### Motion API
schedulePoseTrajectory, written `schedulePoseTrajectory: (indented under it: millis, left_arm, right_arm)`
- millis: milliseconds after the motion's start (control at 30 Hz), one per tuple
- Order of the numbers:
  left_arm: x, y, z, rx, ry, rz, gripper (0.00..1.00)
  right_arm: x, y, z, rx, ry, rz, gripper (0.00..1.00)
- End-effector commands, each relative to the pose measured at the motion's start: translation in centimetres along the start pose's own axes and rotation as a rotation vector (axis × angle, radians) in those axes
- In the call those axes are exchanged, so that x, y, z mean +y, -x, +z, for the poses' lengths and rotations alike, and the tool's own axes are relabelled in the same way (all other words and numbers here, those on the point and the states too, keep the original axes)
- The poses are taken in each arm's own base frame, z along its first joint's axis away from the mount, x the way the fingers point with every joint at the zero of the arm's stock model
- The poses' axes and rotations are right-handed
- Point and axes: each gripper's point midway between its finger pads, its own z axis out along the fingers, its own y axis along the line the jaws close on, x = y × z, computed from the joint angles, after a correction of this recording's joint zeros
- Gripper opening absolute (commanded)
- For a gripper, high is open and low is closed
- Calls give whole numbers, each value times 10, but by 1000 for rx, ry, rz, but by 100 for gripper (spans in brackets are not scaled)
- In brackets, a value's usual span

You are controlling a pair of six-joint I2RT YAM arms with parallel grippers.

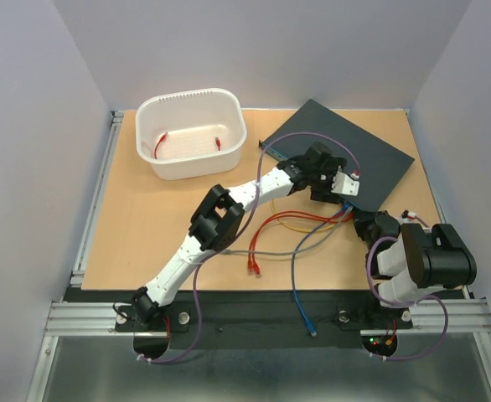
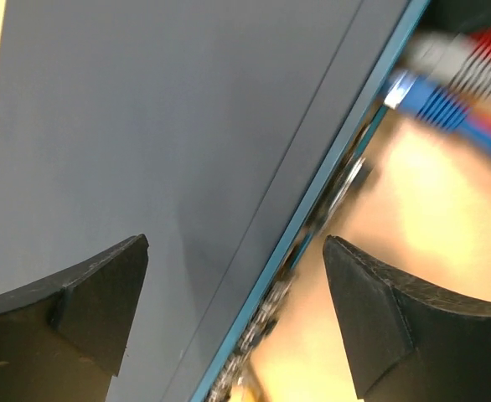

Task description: Pull the plug from the switch port

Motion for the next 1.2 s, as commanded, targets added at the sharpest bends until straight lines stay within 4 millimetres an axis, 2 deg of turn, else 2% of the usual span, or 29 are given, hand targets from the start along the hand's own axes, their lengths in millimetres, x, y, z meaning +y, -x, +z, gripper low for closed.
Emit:
schedulePoseTrajectory:
  millis: [0,67,100,133,200,333,367,400,467,533,567,667,767,867,900,933,967,1033,1100,1167]
  left_arm:
    - [15,23,3,-53,60,45,94]
    - [29,21,9,-49,147,16,85]
    - [43,25,7,-48,195,15,81]
    - [39,15,17,-31,196,6,78]
    - [43,11,21,-17,212,13,77]
    - [29,-1,29,9,185,27,77]
    - [27,-3,32,16,186,26,77]
    - [31,-3,31,20,206,12,77]
    - [30,-7,36,30,215,-1,76]
    - [41,-1,34,10,257,-20,76]
    - [44,0,32,7,264,-24,76]
    - [48,2,25,17,266,-22,76]
    - [58,7,12,13,281,-29,76]
    - [65,14,1,4,294,-41,76]
    - [67,18,-3,1,300,-46,76]
    - [70,23,-10,-5,303,-49,76]
    - [66,23,-13,1,287,-68,76]
    - [69,34,-27,-12,282,-84,76]
    - [68,43,-36,-28,266,-109,76]
    - [64,55,-51,-32,233,-118,76]
  right_arm:
    - [34,-1,0,36,119,11,0]
    - [27,-4,-4,47,98,26,0]
    - [28,-9,-7,75,106,31,0]
    - [27,-11,-10,87,104,33,1]
    - [25,-13,-12,98,93,22,1]
    - [23,-13,-16,109,69,-23,1]
    - [17,-15,-17,121,45,-34,1]
    - [20,-15,-19,124,55,-35,1]
    - [15,-19,-23,146,35,-30,0]
    - [13,-20,-27,149,31,-27,0]
    - [2,-24,-31,165,-14,-25,0]
    - [-14,-25,-42,177,-94,-46,0]
    - [-24,-2,-52,67,-171,-75,1]
    - [-15,16,-61,-14,-162,-70,0]
    - [-22,17,-64,-21,-193,-73,1]
    - [-17,23,-65,-39,-195,-72,0]
    - [-28,23,-70,-38,-249,-91,0]
    - [-23,33,-72,-58,-276,-110,0]
    - [-41,43,-77,-99,-389,-155,1]
    - [-29,55,-74,-128,-391,-171,1]
